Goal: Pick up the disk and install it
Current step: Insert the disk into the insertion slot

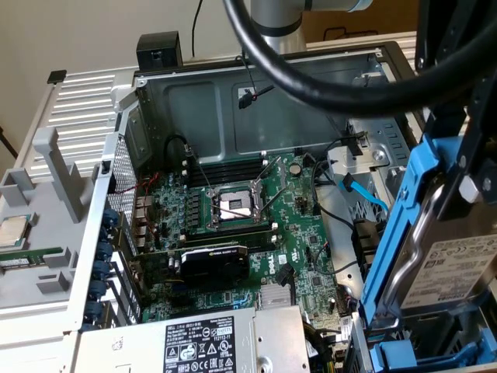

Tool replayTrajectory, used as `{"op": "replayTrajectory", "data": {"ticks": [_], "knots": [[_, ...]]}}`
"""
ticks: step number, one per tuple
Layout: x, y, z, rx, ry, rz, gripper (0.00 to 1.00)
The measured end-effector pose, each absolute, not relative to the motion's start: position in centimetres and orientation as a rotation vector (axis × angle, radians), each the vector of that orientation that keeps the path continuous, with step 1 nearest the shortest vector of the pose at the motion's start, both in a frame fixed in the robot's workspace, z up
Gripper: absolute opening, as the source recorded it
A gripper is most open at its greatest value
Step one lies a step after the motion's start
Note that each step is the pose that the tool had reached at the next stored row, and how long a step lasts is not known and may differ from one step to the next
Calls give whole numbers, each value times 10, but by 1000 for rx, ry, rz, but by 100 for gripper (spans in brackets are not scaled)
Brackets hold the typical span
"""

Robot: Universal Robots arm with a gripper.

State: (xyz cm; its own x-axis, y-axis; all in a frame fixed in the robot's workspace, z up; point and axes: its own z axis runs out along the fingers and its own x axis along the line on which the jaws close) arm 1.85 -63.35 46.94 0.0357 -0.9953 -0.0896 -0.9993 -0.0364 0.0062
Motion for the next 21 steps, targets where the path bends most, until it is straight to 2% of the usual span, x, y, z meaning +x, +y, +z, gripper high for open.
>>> {"op": "replayTrajectory", "data": {"ticks": [8, 16, 21], "knots": [[18, -633, 480, -2217, 2138, 102, 36], [13, -629, 481, -2207, 2124, 73, 36], [13, -629, 481, -2206, 2124, 72, 36]]}}
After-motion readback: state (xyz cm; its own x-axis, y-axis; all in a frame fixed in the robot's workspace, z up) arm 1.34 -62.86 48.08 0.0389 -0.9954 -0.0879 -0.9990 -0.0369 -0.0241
